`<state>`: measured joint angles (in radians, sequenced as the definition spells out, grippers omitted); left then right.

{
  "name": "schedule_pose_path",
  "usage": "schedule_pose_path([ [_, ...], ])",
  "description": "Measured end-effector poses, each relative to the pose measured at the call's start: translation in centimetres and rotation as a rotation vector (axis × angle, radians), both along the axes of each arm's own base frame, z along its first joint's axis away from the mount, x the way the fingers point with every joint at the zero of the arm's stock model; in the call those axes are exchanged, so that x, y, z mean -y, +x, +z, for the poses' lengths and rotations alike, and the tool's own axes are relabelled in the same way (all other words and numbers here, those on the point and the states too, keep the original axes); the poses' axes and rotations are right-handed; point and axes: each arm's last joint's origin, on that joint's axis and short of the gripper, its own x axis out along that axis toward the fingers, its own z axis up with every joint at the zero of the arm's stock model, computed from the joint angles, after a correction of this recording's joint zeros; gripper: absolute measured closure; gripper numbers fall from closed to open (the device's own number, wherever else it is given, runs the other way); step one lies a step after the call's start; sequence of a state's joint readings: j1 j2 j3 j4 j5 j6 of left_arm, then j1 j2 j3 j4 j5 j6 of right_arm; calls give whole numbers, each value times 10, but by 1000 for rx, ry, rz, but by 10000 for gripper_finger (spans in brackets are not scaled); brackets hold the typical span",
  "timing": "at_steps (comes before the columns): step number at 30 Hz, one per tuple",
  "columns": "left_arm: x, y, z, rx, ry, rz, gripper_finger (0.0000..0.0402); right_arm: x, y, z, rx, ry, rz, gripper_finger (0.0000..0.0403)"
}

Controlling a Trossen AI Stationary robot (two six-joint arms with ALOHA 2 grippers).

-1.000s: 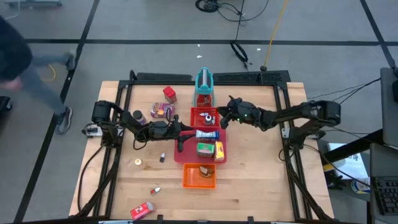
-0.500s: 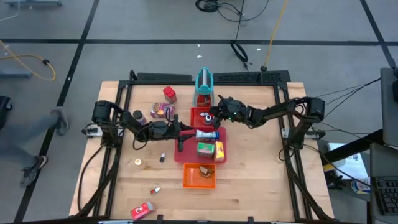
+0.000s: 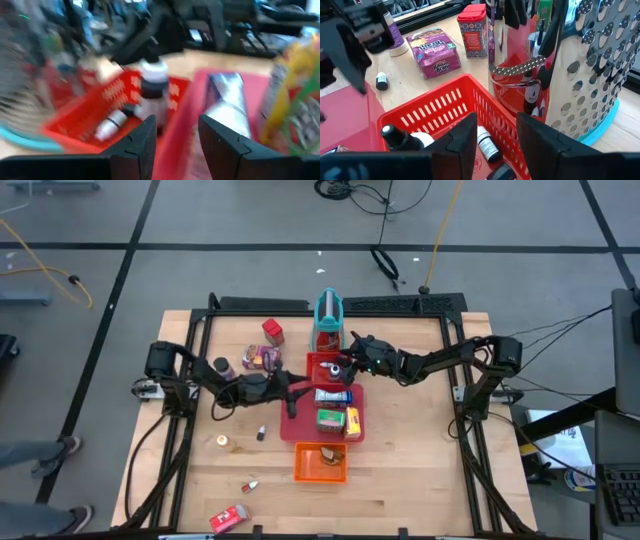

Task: Pick & Place Kitchen Items
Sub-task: Put the red seasoning can into the orange bin

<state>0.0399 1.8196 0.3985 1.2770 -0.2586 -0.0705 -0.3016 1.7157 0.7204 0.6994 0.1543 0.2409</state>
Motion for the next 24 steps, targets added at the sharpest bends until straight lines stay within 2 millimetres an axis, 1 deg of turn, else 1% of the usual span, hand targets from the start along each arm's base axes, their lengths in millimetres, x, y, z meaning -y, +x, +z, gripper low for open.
schedule_pose_path([
  [3, -1, -2, 9, -16, 37, 36, 254, 0, 0, 0, 0, 0, 0, 275],
  [7, -2, -10, 30, -70, 80, 70, 254, 0, 0, 0, 0, 0, 0, 275],
  [9, -5, -17, 39, -127, 89, 97, 254, 0, 0, 0, 0, 0, 0, 276],
  [12, -11, -31, 56, -159, 66, 158, 254, 0, 0, 0, 0, 0, 0, 278],
  [18, -23, -61, 78, -240, 66, 231, 254, 0, 0, 0, 0, 0, 0, 278],
  [24, -43, -84, 97, -203, 72, 378, 254, 0, 0, 0, 0, 0, 0, 279],
])
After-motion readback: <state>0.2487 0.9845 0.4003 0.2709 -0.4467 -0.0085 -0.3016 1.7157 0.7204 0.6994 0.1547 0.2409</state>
